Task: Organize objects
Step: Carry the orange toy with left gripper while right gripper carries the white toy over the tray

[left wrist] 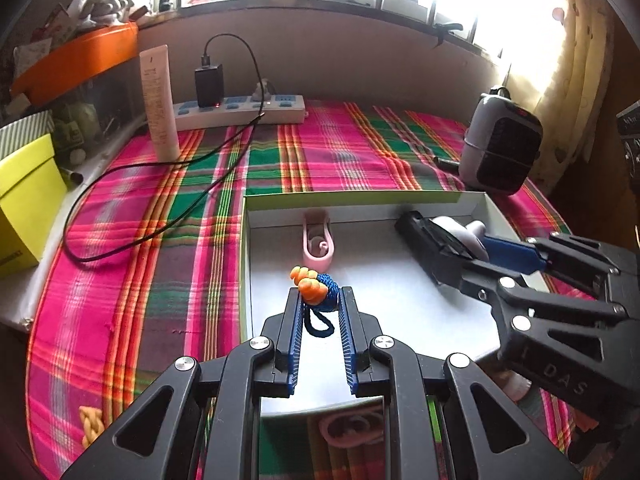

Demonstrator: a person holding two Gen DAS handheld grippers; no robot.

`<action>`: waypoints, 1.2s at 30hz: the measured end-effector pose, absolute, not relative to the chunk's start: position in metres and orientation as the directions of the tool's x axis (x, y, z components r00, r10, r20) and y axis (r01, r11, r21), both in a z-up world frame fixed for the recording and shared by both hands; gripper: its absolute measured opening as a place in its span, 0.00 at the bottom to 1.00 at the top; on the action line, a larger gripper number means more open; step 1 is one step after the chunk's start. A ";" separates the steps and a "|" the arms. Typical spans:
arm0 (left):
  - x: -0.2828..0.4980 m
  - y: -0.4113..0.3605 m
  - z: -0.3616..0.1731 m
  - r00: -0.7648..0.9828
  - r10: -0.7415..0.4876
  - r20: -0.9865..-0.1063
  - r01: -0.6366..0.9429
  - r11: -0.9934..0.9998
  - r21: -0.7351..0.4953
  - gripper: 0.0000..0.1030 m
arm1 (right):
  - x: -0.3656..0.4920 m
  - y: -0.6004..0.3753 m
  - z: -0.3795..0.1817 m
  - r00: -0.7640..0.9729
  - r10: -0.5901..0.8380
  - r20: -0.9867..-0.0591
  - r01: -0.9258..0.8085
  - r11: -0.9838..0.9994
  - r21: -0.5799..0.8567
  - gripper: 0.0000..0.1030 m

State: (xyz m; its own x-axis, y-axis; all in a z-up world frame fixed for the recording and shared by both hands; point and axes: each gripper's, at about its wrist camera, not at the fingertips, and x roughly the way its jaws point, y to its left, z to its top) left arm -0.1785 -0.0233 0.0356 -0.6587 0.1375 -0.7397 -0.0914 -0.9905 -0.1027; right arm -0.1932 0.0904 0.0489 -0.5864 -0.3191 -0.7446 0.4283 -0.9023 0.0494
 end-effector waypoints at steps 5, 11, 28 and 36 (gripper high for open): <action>-0.187 -0.021 0.031 -0.651 0.142 -0.746 -0.095 -0.990 -0.105 0.16 | -0.213 0.086 0.039 -0.557 -0.318 -0.767 0.432 -0.900 0.059 0.31; -0.195 -0.019 0.026 -0.653 0.116 -0.749 -0.090 -0.993 -0.075 0.16 | -0.228 0.077 0.033 -0.534 -0.311 -0.786 0.453 -0.891 0.044 0.31; -0.202 -0.010 0.014 -0.635 0.111 -0.765 -0.122 -0.992 -0.043 0.16 | -0.253 0.067 0.024 -0.469 -0.341 -0.814 0.486 -0.870 0.084 0.31; -0.201 -0.008 0.013 -0.636 0.109 -0.764 -0.129 -0.991 -0.034 0.16 | -0.258 0.064 0.020 -0.446 -0.360 -0.819 0.500 -0.859 0.105 0.31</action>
